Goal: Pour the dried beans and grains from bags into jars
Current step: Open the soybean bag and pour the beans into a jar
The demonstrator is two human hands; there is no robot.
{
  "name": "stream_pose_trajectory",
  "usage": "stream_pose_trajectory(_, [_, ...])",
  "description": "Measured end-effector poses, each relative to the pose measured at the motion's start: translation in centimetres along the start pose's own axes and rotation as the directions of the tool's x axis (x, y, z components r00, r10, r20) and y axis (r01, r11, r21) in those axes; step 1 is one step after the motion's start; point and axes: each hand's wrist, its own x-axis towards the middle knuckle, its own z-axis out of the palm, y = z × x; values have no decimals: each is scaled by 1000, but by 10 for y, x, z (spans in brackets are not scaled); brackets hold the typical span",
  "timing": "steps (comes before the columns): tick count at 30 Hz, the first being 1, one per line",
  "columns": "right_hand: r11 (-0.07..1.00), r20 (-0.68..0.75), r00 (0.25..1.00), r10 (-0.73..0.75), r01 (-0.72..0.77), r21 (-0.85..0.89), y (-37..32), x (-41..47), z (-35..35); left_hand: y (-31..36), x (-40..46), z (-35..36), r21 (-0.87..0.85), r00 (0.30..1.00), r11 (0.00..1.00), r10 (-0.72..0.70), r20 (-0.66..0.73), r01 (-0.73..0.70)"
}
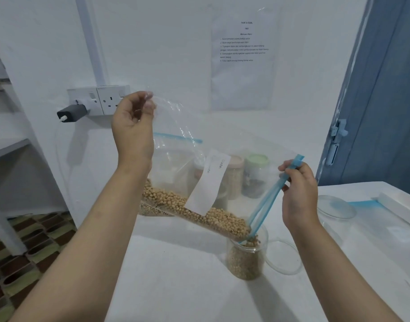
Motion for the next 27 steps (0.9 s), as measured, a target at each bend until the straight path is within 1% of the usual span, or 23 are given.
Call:
stream_pose_trajectory(4, [1000, -3, 1000, -27, 27, -10, 0, 0, -2, -2, -1, 0, 12, 1000, 1000, 6, -2, -6])
stream_pose_trajectory(7, [996, -13, 998, -56, 55, -73, -2, 2, -5, -3, -1, 1, 19, 1000, 1000, 6, -4, -6])
stream_pose_trajectory(14, [990, 23, 996, -85, 87, -109, -5, 4, -10, 0, -4, 8, 8, 1000, 1000, 14, -4, -14])
stream_pose_trajectory(20, [966, 35, 984, -176, 179, -189, -5, 6, -8, -2, -5, 10, 12, 999, 999, 32, 9, -32])
stream_pose_trajectory(27, [981, 11, 992, -126, 127, -148, -2, 10, -4, -5, -4, 9, 0, 999, 999, 35, 10, -35])
